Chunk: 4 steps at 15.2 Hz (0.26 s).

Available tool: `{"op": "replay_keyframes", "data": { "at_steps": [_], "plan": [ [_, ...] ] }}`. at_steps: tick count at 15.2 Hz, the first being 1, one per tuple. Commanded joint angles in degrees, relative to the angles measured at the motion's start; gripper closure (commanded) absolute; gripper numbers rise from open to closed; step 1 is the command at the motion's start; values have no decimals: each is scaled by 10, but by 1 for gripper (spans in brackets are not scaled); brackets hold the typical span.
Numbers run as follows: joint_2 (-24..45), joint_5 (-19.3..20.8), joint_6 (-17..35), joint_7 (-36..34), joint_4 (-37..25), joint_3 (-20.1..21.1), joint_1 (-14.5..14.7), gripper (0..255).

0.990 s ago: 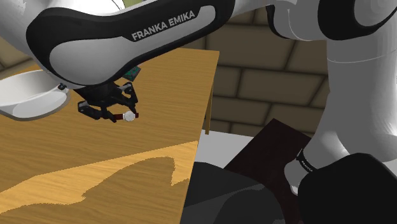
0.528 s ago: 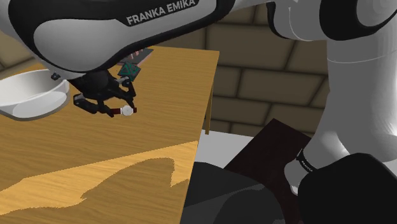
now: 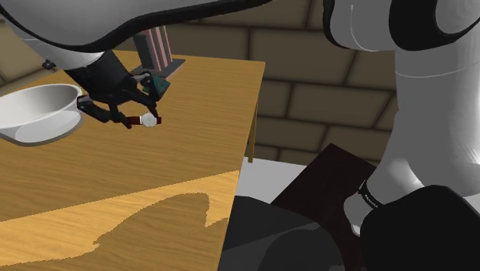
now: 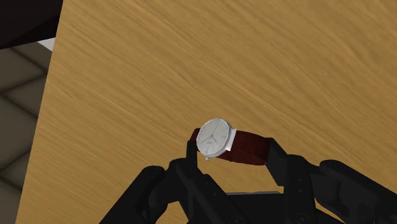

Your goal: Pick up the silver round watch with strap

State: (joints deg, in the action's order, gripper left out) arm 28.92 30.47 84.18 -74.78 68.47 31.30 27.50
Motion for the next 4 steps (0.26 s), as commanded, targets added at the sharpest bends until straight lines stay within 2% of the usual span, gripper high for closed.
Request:
{"op": "replay_keyframes", "data": {
  "at_steps": [1,4],
  "plan": [
    [5,2,-17,6,-23,-1,5,255],
    [7,4,-27,9,-36,-1,9,255]
  ]
}}
